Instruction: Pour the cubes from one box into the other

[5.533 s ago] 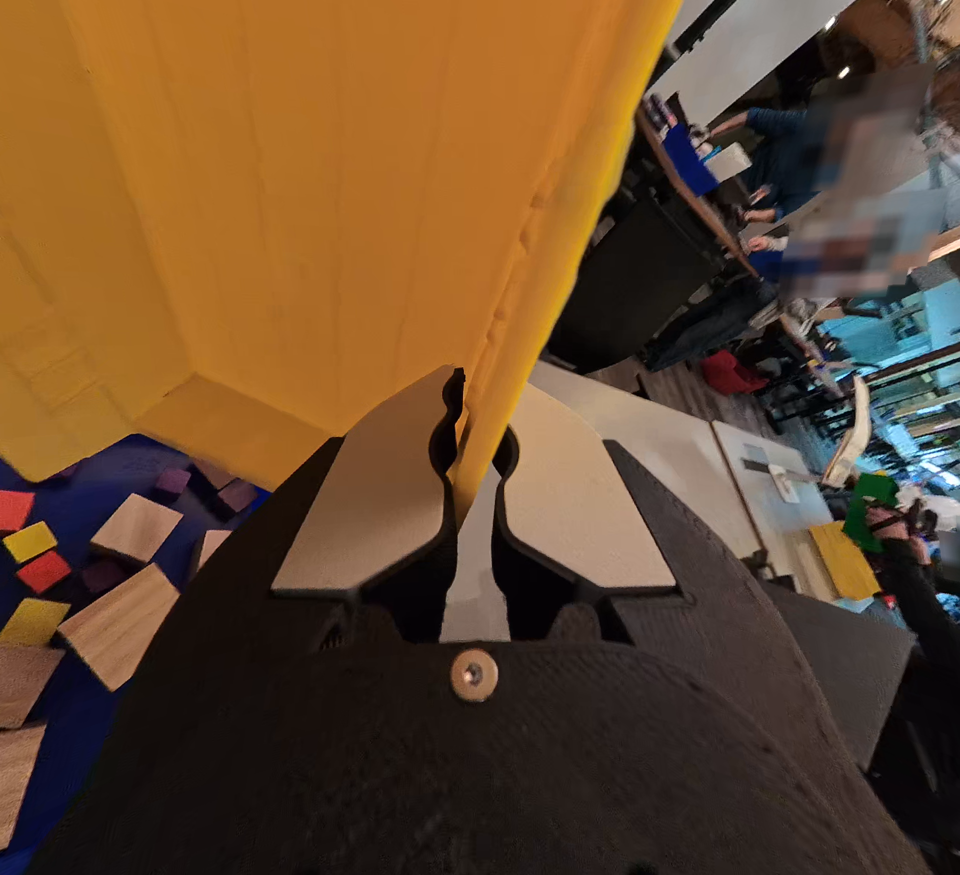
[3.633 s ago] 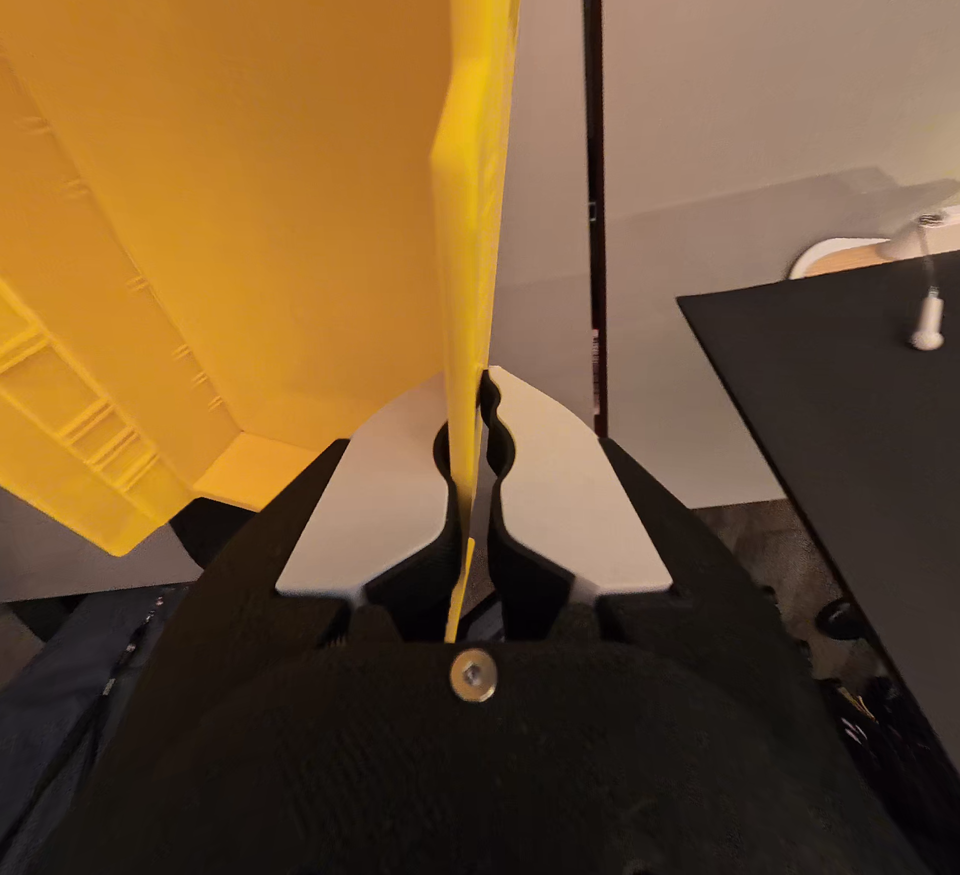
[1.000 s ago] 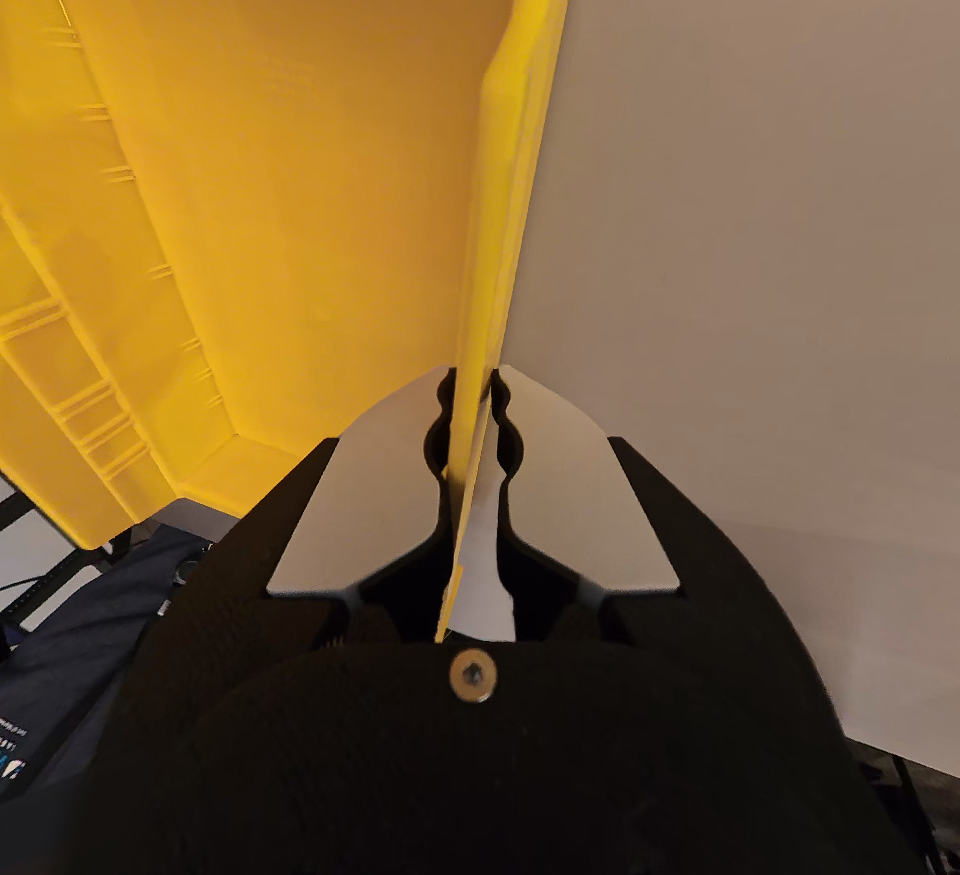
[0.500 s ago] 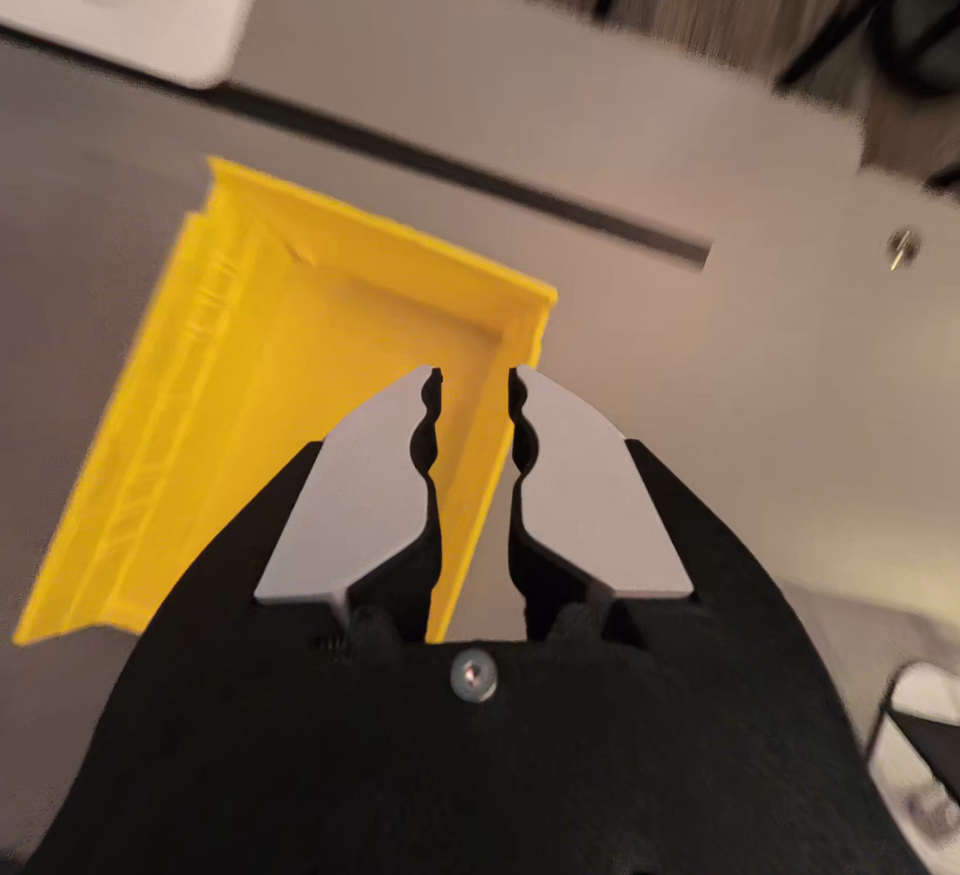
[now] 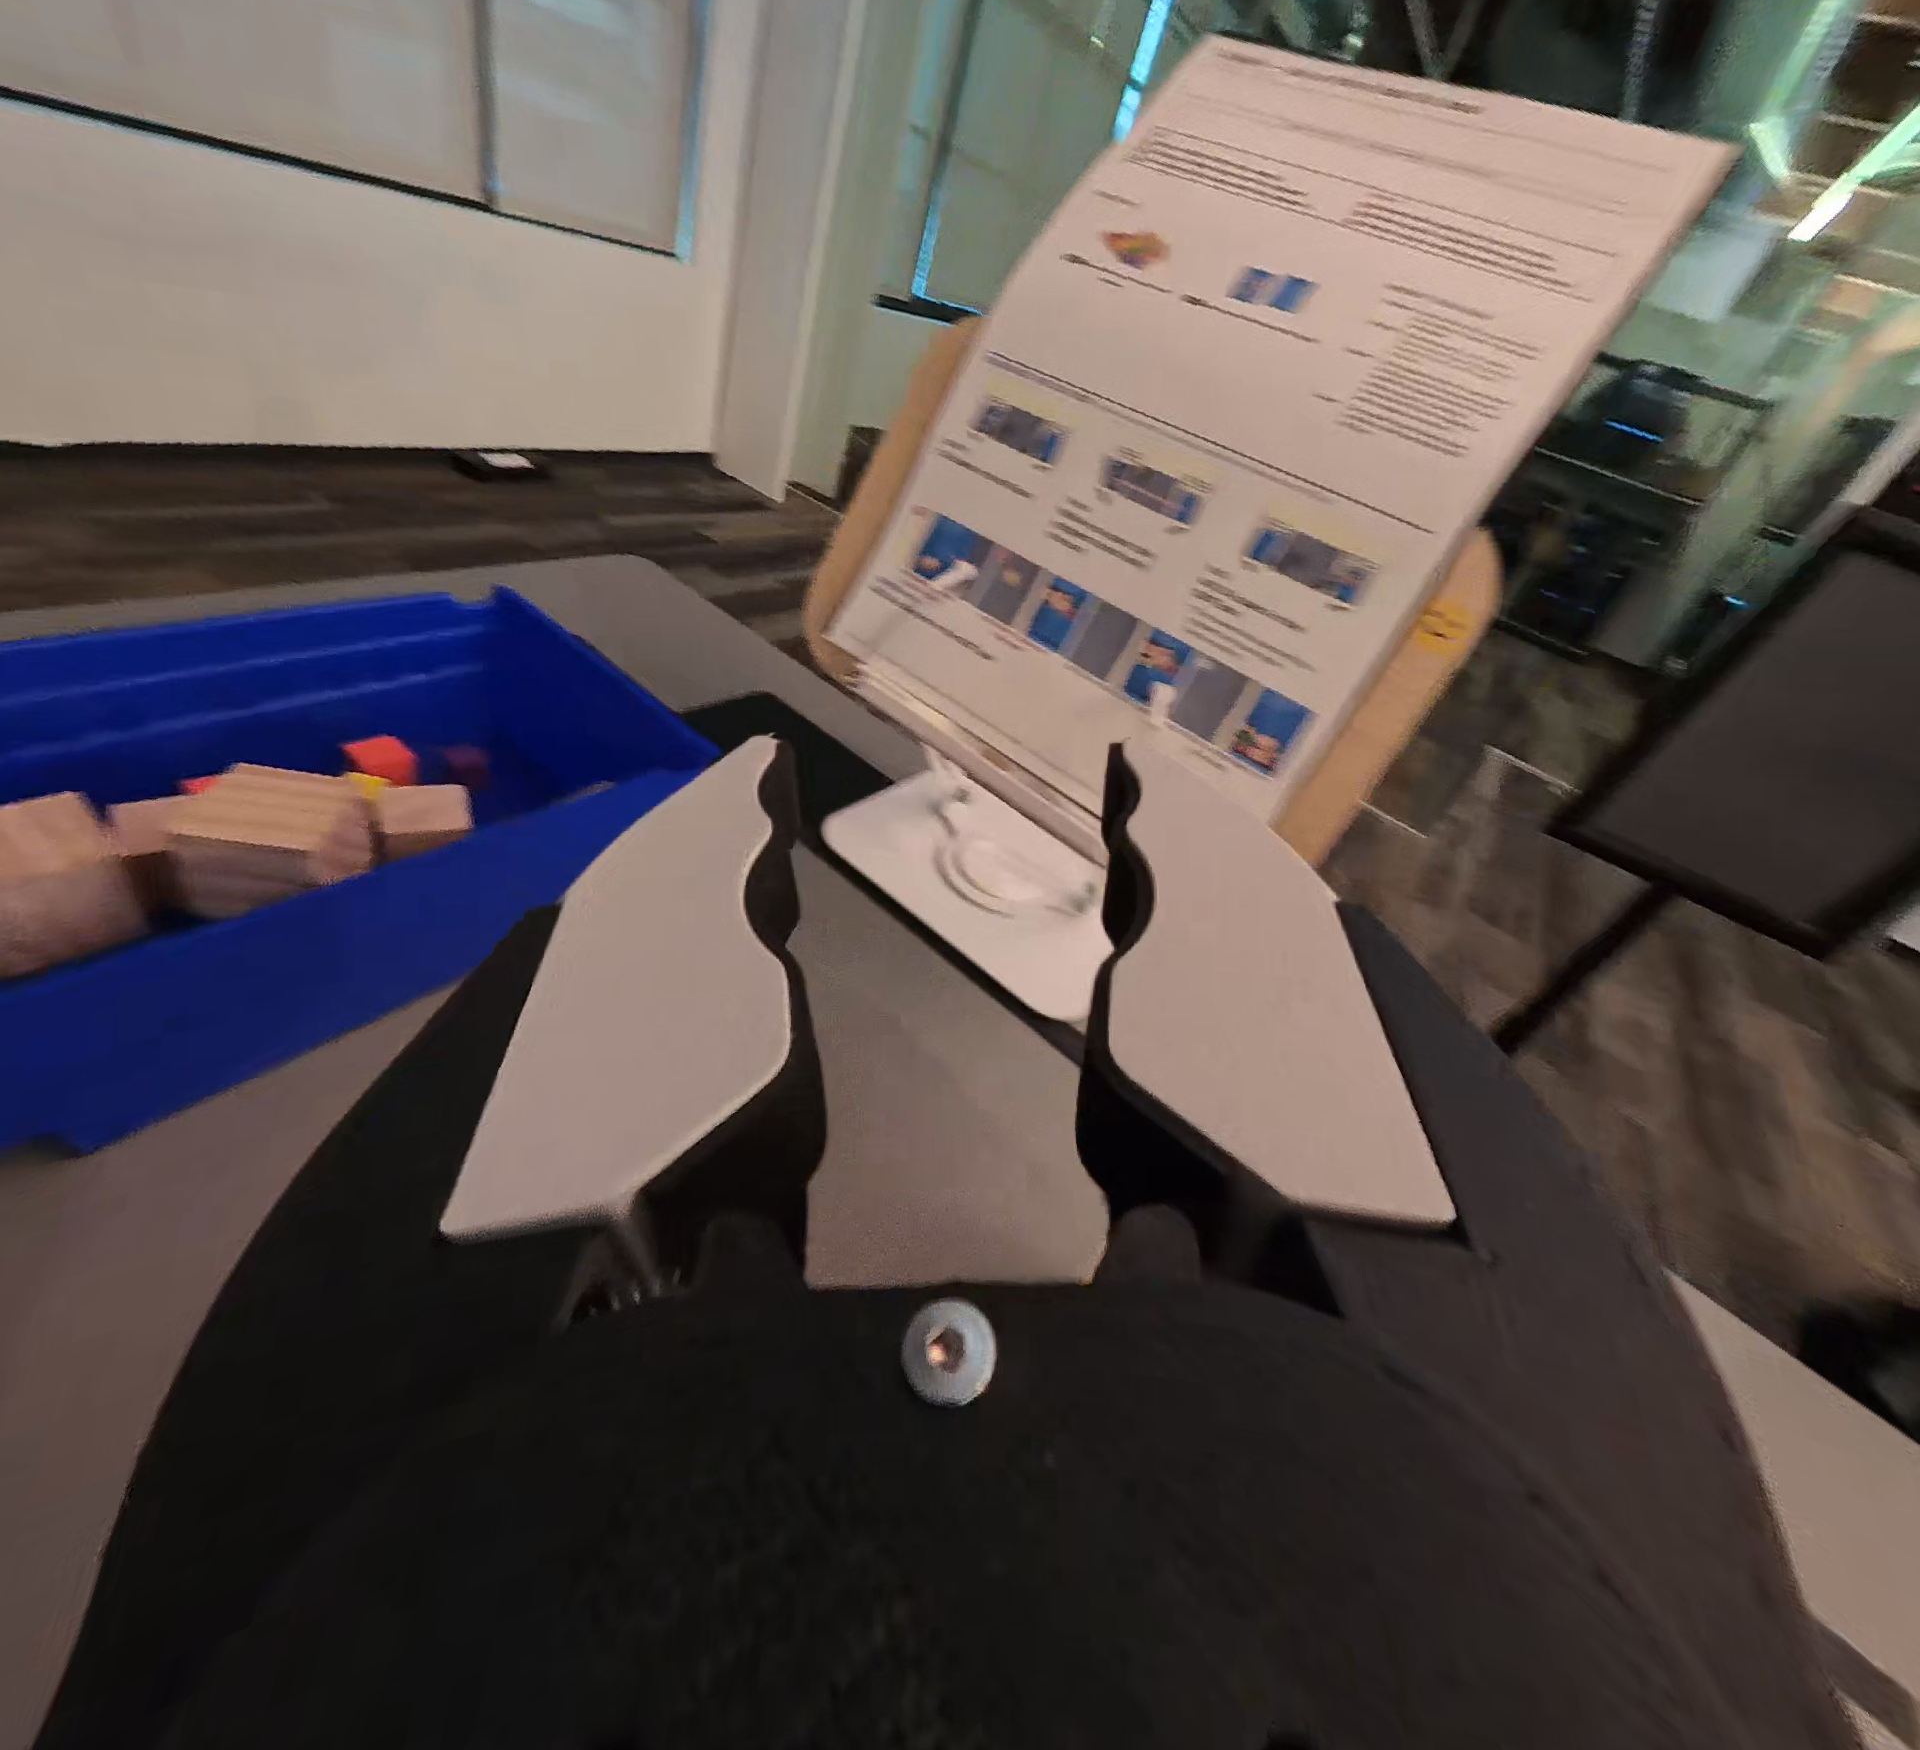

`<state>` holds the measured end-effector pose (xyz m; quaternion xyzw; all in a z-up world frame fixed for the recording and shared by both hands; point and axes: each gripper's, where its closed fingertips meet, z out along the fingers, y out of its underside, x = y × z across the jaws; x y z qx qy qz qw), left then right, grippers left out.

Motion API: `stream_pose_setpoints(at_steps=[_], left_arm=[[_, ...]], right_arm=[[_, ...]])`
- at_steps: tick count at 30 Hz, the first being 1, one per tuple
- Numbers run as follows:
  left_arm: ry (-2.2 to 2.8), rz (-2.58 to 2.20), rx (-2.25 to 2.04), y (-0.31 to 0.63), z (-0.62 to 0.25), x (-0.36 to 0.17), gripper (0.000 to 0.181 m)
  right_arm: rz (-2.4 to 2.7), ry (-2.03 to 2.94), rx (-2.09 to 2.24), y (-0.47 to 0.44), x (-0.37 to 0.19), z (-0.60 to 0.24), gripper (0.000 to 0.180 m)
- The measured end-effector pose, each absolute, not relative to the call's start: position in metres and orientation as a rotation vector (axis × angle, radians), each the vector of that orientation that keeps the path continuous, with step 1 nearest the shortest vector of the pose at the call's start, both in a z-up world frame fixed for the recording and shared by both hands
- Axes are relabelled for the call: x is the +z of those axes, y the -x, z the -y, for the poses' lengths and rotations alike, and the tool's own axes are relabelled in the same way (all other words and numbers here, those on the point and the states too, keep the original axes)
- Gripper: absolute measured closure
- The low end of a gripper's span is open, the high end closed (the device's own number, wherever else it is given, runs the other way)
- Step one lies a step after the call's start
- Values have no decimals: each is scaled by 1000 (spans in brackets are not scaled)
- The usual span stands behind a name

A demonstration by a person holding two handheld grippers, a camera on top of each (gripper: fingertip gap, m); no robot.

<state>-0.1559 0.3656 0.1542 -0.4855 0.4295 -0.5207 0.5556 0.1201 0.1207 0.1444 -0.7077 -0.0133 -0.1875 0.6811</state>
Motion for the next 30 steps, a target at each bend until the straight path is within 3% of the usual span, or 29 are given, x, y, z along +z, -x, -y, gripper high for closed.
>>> stream_pose_setpoints(at_steps=[9,12,14,16,20,30], left_arm=[[1439,-1187,-1067,144,-386,95,145],[1571,-1256,-965,132,-411,73,150],[1665,-1293,-943,122,-427,56,154],[1794,-1320,-934,114,-442,35,154],[2012,-1319,-866,106,-469,-3,155],[2502,-1387,-501,107,-488,-75,139]], right_arm=[[50,1733,-29,-46,82,-209,116],[0,1852,199,-27,54,-242,128],[-43,1935,325,-20,33,-263,147],[-142,2014,364,-26,9,-283,144],[-349,2159,475,-33,-32,-310,121],[-587,2543,408,-34,-67,-335,119]])
